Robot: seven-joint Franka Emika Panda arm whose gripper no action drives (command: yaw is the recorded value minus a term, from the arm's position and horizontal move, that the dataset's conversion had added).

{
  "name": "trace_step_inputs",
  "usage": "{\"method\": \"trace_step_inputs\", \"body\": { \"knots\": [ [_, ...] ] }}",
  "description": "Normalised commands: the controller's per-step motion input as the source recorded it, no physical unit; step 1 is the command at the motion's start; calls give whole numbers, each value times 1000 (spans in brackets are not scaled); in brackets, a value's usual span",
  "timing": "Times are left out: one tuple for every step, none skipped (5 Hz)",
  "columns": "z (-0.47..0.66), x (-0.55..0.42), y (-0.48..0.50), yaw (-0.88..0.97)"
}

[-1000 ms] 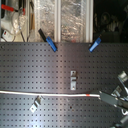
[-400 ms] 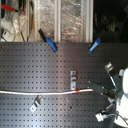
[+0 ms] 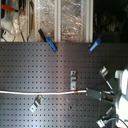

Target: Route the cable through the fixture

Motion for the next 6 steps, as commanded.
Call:
{"method": "trace_step_inputs", "body": {
  "knots": [
    [129, -18, 79, -848],
    [235, -7, 184, -774],
    [198, -25, 169, -817],
    [108, -58, 147, -514],
    [118, -66, 106, -823],
    [130, -30, 65, -877]
  ]
}}
